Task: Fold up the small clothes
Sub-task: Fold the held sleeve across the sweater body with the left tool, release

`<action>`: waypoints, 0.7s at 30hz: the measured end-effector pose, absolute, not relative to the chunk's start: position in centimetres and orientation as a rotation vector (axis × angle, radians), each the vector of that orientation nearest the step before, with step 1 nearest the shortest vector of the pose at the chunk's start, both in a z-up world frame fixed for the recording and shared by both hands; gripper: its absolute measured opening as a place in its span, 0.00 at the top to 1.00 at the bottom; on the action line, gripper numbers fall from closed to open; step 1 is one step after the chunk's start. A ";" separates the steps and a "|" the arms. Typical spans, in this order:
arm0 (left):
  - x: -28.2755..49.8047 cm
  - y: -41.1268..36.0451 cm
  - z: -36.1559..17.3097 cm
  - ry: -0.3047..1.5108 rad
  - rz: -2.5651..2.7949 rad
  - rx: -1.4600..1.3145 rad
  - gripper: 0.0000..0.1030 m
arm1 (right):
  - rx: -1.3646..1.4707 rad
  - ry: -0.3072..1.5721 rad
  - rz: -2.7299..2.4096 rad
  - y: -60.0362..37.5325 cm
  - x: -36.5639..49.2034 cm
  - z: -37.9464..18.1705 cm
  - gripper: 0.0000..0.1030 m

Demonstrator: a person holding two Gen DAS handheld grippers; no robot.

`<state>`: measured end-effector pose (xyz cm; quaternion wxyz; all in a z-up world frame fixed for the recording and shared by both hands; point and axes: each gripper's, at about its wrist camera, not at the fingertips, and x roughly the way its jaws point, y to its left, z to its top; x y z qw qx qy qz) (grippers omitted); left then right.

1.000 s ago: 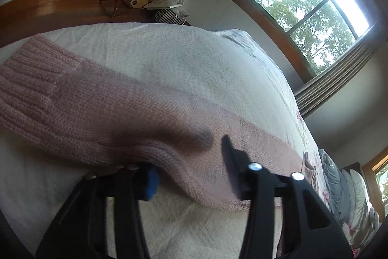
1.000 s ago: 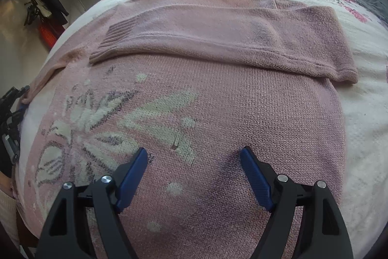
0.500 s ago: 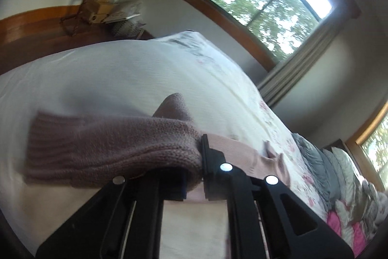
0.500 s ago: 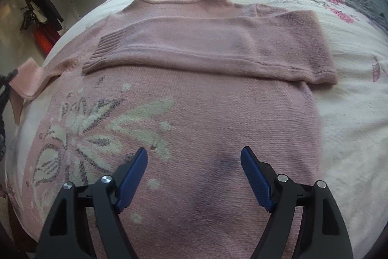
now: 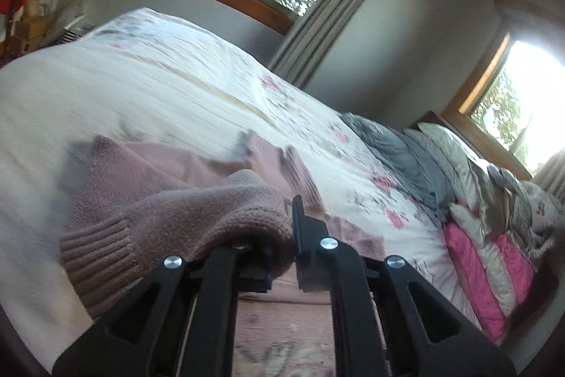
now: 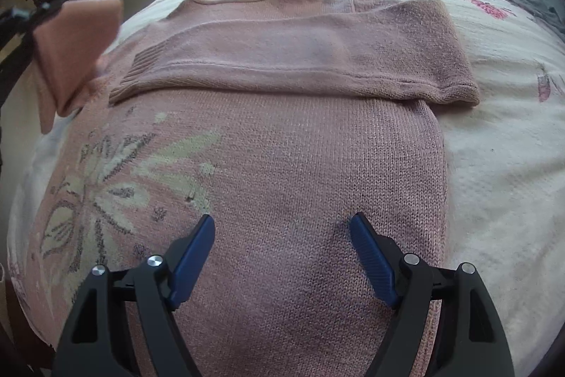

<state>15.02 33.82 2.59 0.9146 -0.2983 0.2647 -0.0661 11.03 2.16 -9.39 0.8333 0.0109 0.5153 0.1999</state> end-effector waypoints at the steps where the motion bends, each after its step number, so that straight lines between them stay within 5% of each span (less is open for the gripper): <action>1: 15.5 32.8 2.2 0.556 -0.146 -0.611 0.93 | 0.021 1.093 0.426 2.2 11.0 -9.4 0.23; 11: 18.6 28.6 -5.1 0.716 -0.167 -0.598 0.92 | 0.011 1.096 0.440 1.9 10.9 -9.9 0.23; 21: 17.2 29.6 -8.3 0.849 -0.260 -0.588 0.70 | 0.002 1.104 0.441 2.2 11.1 -10.4 0.20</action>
